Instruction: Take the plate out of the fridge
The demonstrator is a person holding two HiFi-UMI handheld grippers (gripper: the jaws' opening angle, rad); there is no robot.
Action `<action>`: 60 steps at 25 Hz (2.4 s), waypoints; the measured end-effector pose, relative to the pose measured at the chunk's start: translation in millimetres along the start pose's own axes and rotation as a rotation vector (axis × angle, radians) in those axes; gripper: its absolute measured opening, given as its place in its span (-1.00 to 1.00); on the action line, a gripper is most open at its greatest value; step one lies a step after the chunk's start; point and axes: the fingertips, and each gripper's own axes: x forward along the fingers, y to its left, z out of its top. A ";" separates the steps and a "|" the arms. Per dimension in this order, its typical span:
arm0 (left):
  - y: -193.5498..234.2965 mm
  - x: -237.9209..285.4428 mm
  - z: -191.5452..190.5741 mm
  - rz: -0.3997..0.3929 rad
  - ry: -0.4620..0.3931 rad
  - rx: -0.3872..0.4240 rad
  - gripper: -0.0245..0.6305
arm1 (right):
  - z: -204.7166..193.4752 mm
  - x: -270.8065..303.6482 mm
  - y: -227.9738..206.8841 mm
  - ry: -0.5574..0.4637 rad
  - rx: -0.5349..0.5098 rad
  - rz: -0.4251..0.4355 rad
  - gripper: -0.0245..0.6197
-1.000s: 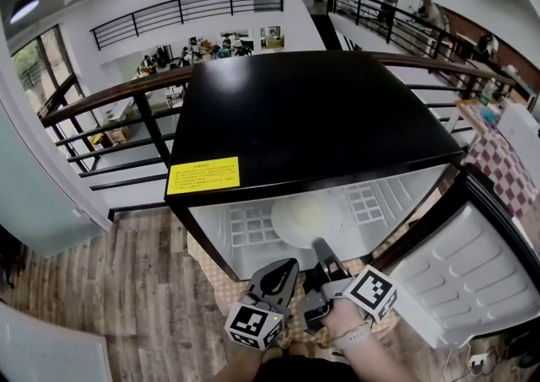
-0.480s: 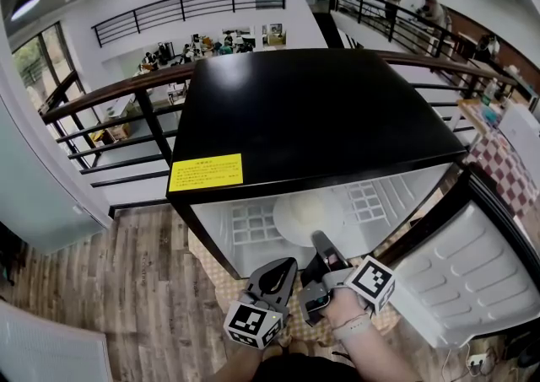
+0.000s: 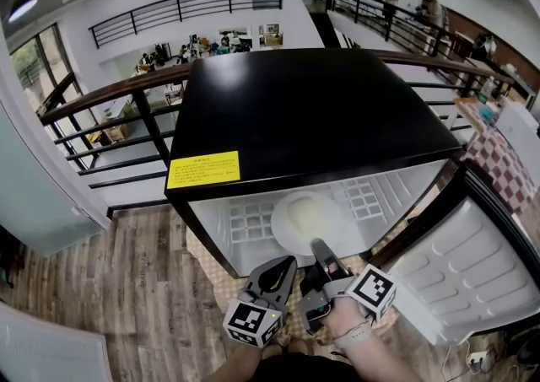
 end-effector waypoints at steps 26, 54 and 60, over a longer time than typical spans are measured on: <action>3.3 -18.3 -5.1 0.028 0.007 -0.013 -0.90 | 3.3 9.1 -3.8 -0.031 0.055 0.021 -0.73; 0.7 -25.2 -10.4 0.053 0.014 -0.026 -0.90 | 2.4 8.0 -6.6 -0.032 0.157 0.068 -0.76; 1.9 -26.6 -12.8 0.059 0.019 -0.031 -0.90 | 2.6 12.4 -7.0 -0.040 0.197 0.098 -0.76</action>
